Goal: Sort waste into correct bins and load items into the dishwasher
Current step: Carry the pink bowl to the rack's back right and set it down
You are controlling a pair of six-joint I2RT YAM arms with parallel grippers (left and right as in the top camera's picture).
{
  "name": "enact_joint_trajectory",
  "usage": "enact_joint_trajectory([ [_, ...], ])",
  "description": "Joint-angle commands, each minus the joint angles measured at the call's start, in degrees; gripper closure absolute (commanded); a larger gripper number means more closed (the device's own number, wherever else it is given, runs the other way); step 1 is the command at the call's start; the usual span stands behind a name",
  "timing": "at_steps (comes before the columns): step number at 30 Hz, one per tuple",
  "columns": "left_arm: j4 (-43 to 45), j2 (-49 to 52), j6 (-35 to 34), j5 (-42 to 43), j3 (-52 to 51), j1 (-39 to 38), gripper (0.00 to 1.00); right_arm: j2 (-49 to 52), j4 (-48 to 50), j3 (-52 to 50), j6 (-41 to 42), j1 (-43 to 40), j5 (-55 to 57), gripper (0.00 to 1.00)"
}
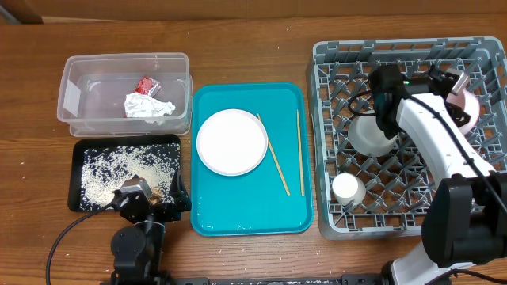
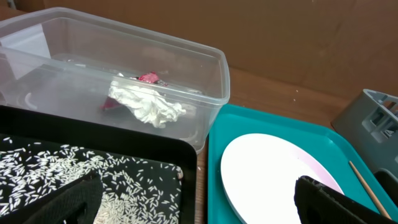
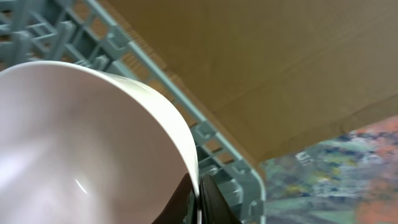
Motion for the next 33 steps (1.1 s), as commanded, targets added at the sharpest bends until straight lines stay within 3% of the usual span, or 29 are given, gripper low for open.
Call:
enact_joint_trajectory([
  [1, 0.22, -0.66, -0.50, -0.37, -0.24, 0.57, 0.00, 0.28, 0.02, -0.17, -0.79, -2.93, 1.31, 0.96],
  [7, 0.20, -0.66, -0.50, -0.37, -0.24, 0.57, 0.00, 0.39, 0.04, -0.20, -0.74, -7.45, -4.00, 0.96],
  [14, 0.20, -0.66, -0.50, -0.37, -0.24, 0.57, 0.00, 1.73, 0.68, -0.31, -0.74, -5.51, -5.60, 0.96],
  [28, 0.20, -0.66, -0.50, -0.37, -0.24, 0.57, 0.00, 3.87, 0.22, -1.38, -1.84, 1.40, -0.37, 0.92],
  [29, 0.20, -0.66, -0.50, -0.37, -0.24, 0.57, 0.00, 3.87, -0.07, -1.38, -1.84, 1.77, 0.31, 0.96],
  [33, 0.20, -0.66, -0.50, -0.37, -0.24, 0.57, 0.00, 3.87, -0.44, -1.36, -1.86, 1.70, 6.73, 0.96],
])
